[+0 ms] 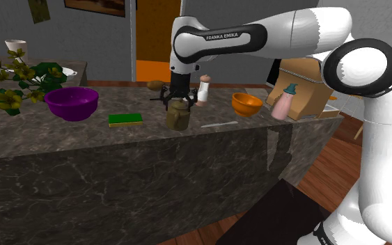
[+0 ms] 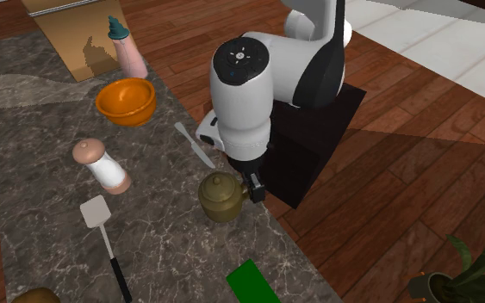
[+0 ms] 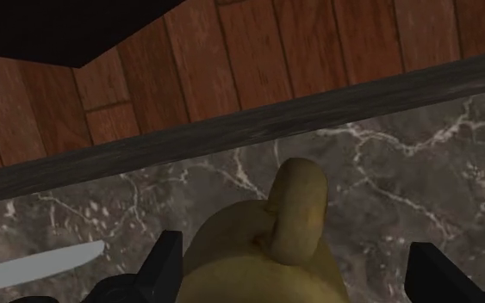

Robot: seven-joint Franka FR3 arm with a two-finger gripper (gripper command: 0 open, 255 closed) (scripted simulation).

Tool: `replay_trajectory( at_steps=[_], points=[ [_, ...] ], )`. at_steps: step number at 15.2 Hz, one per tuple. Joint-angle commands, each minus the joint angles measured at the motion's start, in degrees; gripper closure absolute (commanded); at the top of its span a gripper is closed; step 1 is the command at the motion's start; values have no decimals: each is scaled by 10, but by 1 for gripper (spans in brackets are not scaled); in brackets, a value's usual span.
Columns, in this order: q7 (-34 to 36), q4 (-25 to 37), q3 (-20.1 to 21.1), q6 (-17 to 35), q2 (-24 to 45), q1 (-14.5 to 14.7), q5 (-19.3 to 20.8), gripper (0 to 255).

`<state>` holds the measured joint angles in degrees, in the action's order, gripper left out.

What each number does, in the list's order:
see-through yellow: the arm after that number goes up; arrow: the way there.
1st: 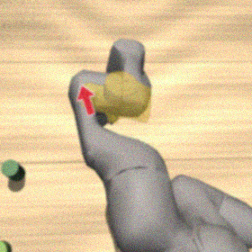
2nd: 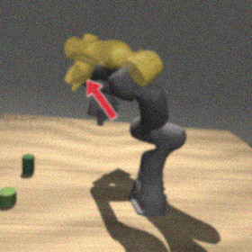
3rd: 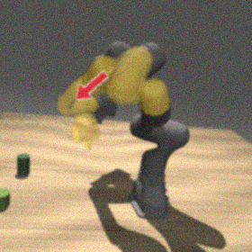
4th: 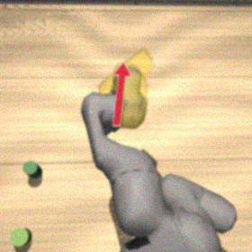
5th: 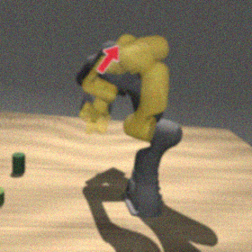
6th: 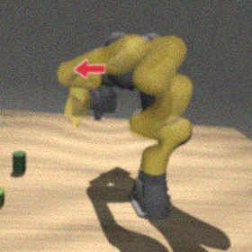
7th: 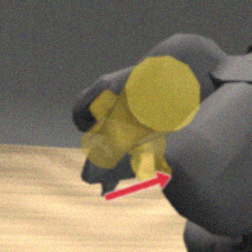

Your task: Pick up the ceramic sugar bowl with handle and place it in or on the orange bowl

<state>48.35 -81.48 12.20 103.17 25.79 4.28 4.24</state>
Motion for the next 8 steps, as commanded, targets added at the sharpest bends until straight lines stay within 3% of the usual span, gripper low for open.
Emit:
replay_trajectory(
  at_steps=[1,8],
  points=[
    [1,-11,-1,14,3,0,1,0],
    [2,-40,-2,47,7,-1,2,0]
  ],
)
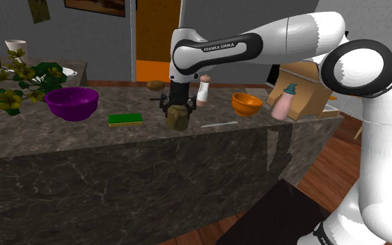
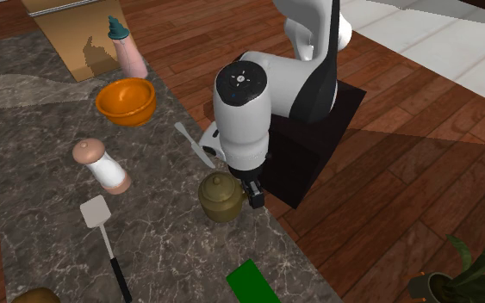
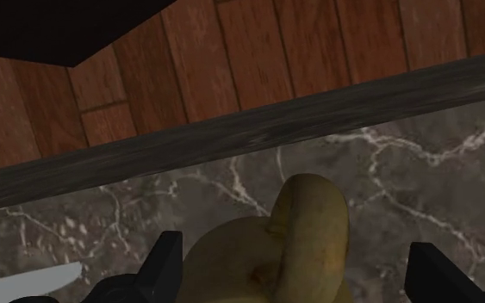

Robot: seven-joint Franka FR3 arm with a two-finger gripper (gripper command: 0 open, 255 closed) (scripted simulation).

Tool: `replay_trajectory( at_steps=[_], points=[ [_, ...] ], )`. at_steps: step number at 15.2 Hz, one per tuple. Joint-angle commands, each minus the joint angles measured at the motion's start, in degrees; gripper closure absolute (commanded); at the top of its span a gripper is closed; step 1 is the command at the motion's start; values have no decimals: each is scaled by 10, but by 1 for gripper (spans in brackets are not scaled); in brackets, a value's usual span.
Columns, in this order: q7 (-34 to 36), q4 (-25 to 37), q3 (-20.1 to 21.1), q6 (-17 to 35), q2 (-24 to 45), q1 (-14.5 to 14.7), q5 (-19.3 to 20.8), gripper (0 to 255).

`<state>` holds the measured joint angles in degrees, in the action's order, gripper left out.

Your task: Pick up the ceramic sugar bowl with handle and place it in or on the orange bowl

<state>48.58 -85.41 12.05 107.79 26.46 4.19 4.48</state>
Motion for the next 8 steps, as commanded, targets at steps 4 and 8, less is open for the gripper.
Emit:
replay_trajectory(
  at_steps=[4,8],
  points=[
    [0,-1,0,1,0,0,0,0],
    [0,-1,0,1,0,0,0,255]
  ],
)
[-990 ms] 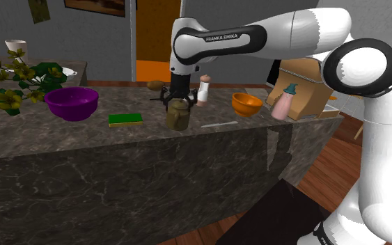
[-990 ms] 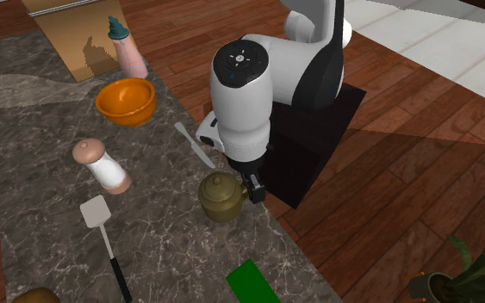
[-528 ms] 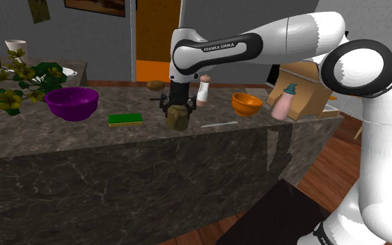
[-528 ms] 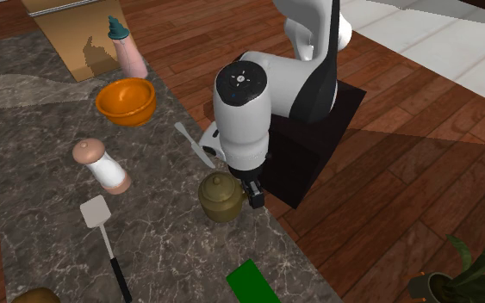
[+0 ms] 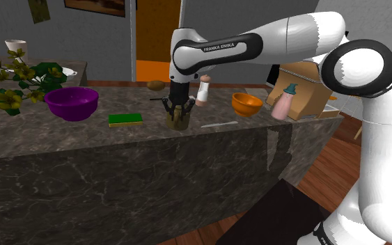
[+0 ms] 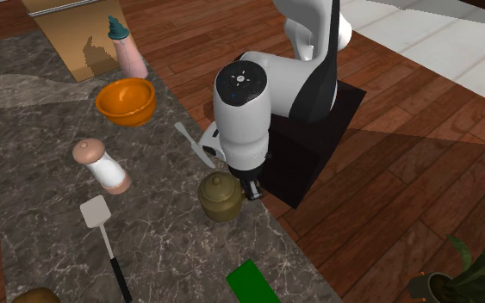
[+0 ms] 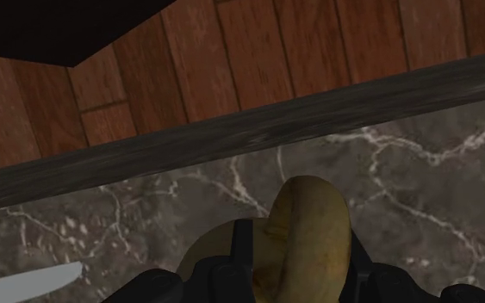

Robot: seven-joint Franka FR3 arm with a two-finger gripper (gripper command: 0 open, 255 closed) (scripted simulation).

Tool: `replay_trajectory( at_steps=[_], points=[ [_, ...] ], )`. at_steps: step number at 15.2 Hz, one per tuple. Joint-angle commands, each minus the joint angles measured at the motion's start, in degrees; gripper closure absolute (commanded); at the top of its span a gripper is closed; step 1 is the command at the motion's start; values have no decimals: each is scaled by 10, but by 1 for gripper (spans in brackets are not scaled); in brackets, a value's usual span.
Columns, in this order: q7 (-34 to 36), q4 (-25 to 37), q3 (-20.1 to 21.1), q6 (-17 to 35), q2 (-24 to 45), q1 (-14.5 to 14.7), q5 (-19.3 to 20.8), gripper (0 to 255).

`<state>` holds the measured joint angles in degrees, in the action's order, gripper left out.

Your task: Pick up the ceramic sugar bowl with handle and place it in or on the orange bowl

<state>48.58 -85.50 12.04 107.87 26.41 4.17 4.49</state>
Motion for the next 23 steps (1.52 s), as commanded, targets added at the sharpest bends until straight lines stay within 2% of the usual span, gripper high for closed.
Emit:
replay_trajectory(
  at_steps=[1,7,23],
  points=[
    [0,0,0,0,0,0,0,255],
    [0,0,0,0,0,0,0,255],
    [-2,106,3,-117,-11,4,-4,255]
  ],
)
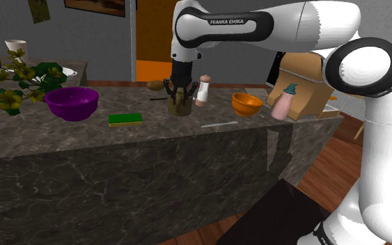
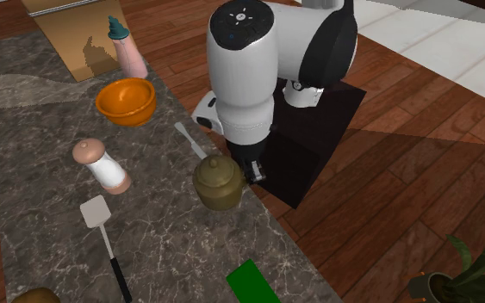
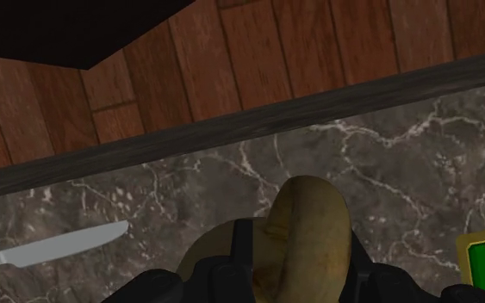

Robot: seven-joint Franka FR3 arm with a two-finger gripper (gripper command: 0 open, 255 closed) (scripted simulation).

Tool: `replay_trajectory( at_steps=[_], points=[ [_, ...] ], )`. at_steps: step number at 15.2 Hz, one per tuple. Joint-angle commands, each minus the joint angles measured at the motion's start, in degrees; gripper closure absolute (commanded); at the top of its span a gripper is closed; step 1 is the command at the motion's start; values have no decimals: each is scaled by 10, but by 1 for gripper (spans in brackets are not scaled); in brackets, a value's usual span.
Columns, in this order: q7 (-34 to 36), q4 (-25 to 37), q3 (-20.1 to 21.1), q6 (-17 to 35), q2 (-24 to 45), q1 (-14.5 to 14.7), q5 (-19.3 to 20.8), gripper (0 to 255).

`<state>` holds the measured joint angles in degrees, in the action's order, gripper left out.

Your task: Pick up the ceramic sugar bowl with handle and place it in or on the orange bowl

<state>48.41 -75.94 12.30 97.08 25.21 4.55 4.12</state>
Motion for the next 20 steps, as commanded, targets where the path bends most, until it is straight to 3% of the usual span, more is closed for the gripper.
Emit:
replay_trajectory(
  at_steps=[1,17,20],
  points=[
    [0,19,0,-17,1,1,0,255],
    [0,214,0,-168,46,18,8,255],
    [-34,153,-7,-146,6,-17,0,255]
  ],
)
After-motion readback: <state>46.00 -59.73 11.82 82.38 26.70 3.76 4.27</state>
